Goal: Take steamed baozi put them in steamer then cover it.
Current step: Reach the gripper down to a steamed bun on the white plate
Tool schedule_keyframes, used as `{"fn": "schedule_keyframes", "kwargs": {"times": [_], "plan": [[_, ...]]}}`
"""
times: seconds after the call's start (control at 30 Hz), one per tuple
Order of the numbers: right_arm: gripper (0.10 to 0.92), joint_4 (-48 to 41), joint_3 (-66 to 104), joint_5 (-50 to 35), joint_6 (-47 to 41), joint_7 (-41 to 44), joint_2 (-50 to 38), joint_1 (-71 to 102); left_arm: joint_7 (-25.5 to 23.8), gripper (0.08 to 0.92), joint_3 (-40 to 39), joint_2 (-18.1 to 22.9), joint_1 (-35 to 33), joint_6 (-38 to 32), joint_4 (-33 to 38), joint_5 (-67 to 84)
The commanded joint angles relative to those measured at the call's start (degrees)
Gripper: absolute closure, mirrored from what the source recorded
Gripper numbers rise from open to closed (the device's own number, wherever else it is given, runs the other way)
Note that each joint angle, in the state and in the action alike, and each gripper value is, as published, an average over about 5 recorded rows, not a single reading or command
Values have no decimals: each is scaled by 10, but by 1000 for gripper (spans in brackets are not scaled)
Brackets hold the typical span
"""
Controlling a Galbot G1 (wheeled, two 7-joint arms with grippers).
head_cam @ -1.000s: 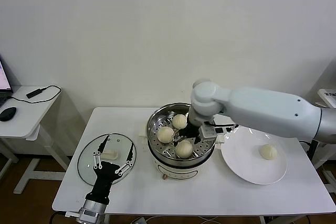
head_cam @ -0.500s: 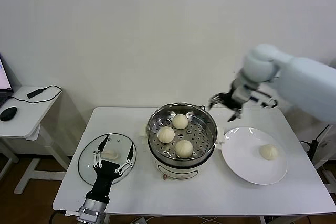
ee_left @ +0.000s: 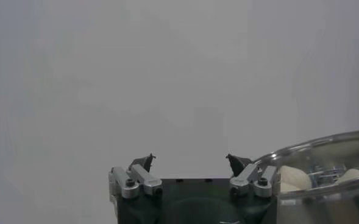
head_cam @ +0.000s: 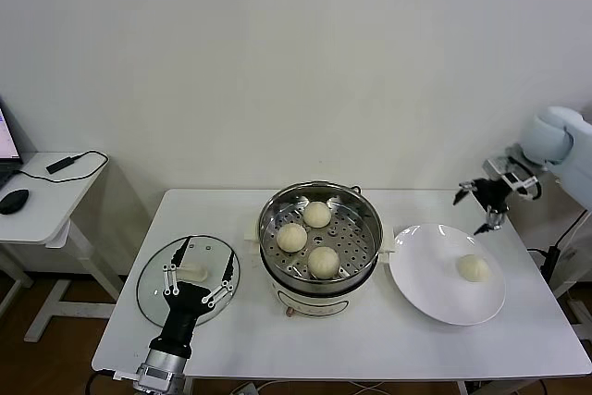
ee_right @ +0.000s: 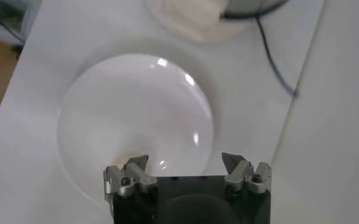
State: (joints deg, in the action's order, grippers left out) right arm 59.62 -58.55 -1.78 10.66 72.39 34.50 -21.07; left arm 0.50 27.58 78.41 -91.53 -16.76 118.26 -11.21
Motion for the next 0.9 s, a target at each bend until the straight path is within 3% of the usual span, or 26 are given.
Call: {"fn": "schedule_keyframes", "kwargs": {"times": [0.03,0.9], "plan": [[203,-99,45,22,-24,-48,-9,132,0,177,1,-1,0,1,-2,0],[210,-148,124,48,-37,-89,40,214,0,177,2,3,-7,8,10,7]]}}
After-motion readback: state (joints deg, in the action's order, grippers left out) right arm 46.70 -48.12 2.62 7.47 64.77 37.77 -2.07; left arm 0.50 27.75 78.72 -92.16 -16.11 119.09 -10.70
